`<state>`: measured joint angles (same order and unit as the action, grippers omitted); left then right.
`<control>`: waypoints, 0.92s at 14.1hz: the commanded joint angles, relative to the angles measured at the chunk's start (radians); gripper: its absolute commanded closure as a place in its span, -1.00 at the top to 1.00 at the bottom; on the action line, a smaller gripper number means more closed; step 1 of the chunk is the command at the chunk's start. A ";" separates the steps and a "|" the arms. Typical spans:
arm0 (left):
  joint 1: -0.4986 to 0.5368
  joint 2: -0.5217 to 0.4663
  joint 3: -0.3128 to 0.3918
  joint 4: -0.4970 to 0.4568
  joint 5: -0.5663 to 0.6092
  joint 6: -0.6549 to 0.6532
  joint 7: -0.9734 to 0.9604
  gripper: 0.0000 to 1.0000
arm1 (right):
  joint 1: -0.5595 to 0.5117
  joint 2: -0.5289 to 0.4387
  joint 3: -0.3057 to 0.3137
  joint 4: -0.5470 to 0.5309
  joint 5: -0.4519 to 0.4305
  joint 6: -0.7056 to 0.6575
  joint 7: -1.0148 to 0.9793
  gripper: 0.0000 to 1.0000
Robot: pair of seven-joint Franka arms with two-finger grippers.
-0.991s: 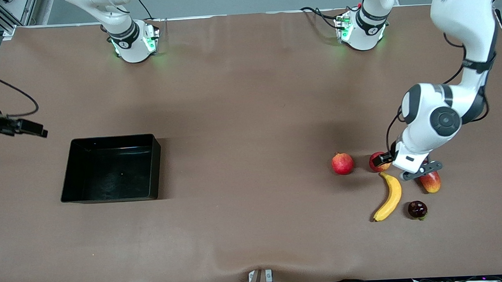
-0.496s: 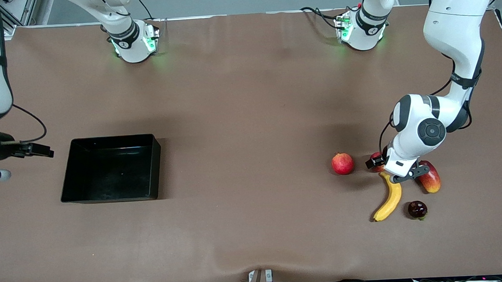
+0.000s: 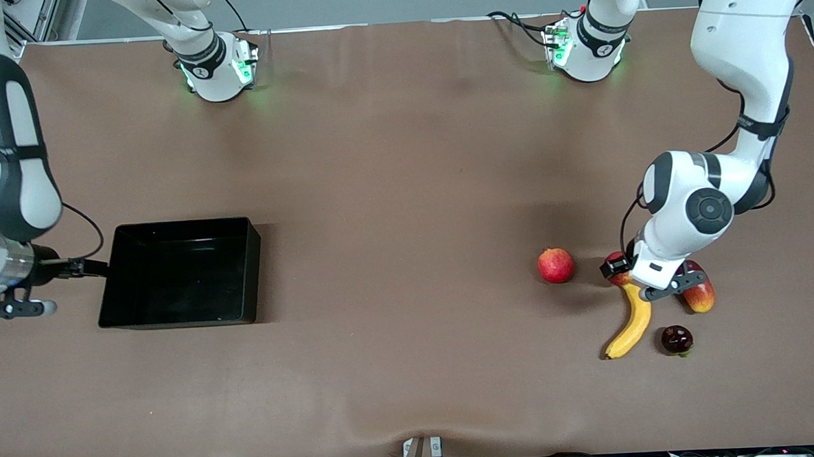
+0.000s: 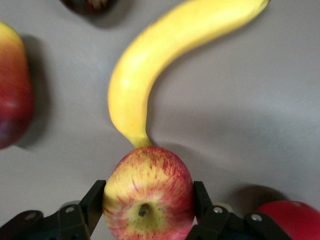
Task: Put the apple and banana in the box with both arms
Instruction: 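Lift the apple with the left gripper while the right gripper drags the tray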
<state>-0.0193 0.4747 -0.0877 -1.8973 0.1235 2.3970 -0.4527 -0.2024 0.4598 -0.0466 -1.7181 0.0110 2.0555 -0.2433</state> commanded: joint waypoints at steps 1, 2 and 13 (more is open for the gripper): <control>0.005 -0.066 -0.003 0.088 0.024 -0.181 0.003 -1.00 | -0.040 0.036 0.014 -0.041 -0.008 0.096 -0.050 1.00; 0.007 -0.076 -0.003 0.127 0.024 -0.238 0.003 -1.00 | -0.040 0.036 0.014 -0.075 -0.008 0.139 -0.050 1.00; 0.085 -0.192 -0.003 0.276 -0.021 -0.536 0.057 -1.00 | -0.029 0.085 0.017 -0.092 -0.008 0.176 -0.088 -1.00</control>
<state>0.0542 0.2908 -0.0865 -1.6615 0.1194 1.9106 -0.4259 -0.2264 0.5484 -0.0401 -1.8184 0.0110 2.2297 -0.3240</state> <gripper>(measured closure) 0.256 0.833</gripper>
